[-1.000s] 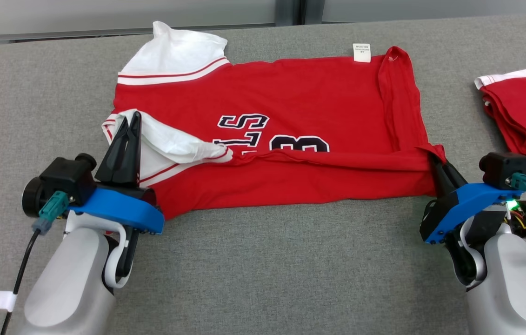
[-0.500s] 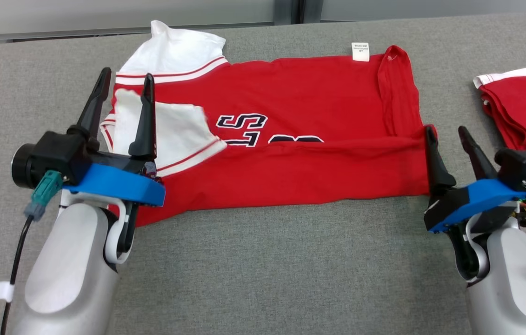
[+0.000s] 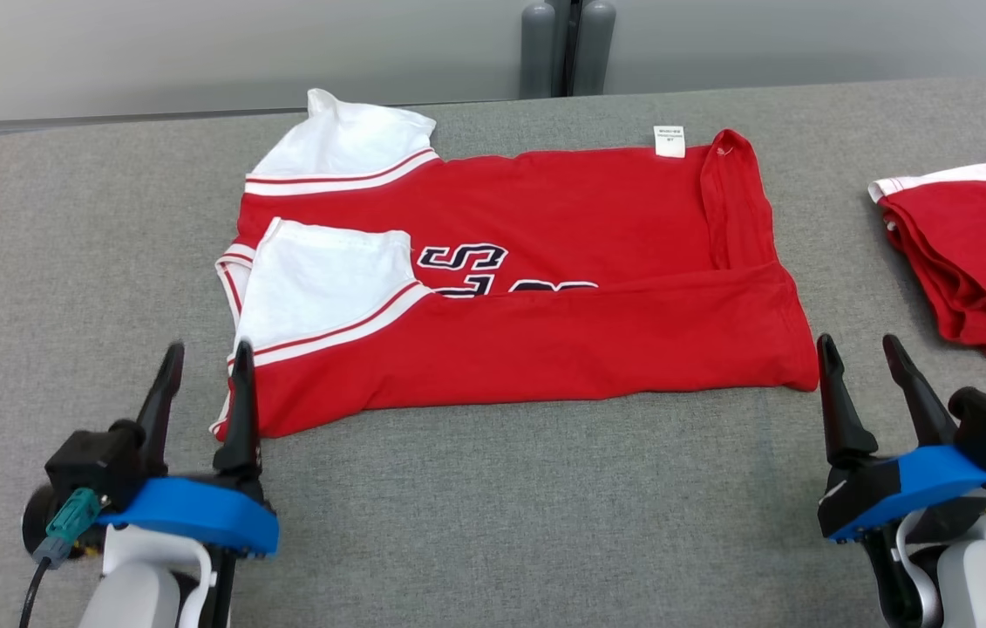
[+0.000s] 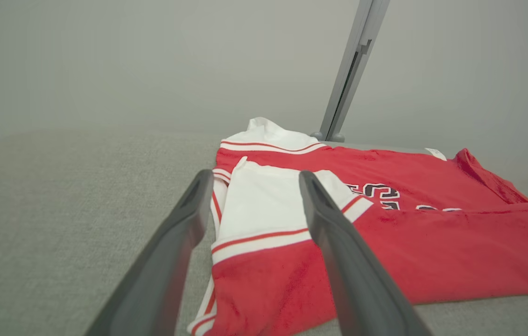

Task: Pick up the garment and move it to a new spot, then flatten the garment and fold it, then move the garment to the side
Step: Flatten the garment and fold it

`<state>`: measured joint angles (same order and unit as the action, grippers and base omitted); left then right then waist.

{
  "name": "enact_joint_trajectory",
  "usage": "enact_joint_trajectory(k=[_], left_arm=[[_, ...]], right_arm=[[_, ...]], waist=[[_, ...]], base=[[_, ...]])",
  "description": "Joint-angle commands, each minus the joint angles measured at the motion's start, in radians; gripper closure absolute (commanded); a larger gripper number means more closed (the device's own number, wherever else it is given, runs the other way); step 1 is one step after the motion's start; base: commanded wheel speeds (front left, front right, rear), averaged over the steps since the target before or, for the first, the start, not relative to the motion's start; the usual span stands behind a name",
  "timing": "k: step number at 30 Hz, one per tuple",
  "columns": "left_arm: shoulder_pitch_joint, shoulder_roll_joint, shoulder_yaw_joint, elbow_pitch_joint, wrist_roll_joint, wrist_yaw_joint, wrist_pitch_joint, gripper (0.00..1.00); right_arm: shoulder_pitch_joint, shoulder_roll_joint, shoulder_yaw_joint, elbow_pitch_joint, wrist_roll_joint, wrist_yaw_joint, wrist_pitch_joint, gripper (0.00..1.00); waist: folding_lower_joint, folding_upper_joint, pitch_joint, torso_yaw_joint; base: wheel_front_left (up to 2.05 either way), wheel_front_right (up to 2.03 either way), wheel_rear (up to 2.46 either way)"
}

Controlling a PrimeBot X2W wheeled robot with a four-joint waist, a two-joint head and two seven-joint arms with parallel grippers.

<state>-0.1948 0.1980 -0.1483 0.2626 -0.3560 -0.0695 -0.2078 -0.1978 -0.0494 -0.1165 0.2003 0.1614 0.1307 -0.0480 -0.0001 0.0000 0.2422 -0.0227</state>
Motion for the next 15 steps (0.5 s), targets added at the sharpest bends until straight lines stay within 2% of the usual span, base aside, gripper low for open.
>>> enact_joint_trajectory(k=[1,6,13,14,15], left_arm=[[0.022,0.003,0.011,0.006,-0.026,0.009,0.033,0.00],[0.069,-0.012,0.040,0.016,-0.118,0.021,0.174,0.00],[0.035,-0.044,0.065,0.060,-0.209,0.036,0.270,0.00],[0.029,-0.050,0.071,0.066,-0.219,0.033,0.267,0.09],[0.023,-0.054,0.076,0.074,-0.227,0.029,0.263,0.51]], right_arm=[[0.019,-0.002,-0.004,-0.010,0.006,0.000,0.005,0.00],[0.036,-0.002,-0.005,-0.008,0.006,0.000,0.019,0.00],[-0.008,-0.002,0.013,0.021,0.007,0.000,0.028,0.00],[-0.013,-0.002,0.014,0.028,0.009,0.000,0.028,0.00],[-0.020,-0.002,0.013,0.039,0.012,0.000,0.026,0.00]], waist=[[0.0001,0.0000,-0.004,0.001],[0.0001,0.0000,-0.002,0.004],[0.0001,0.0000,0.030,-0.011],[0.0001,0.0000,0.034,-0.014],[0.0001,0.0000,0.038,-0.016]], base=[[0.00,0.00,0.00],[0.00,0.00,0.00],[0.00,0.00,0.00],[0.00,0.00,0.00],[0.00,0.00,0.00]])
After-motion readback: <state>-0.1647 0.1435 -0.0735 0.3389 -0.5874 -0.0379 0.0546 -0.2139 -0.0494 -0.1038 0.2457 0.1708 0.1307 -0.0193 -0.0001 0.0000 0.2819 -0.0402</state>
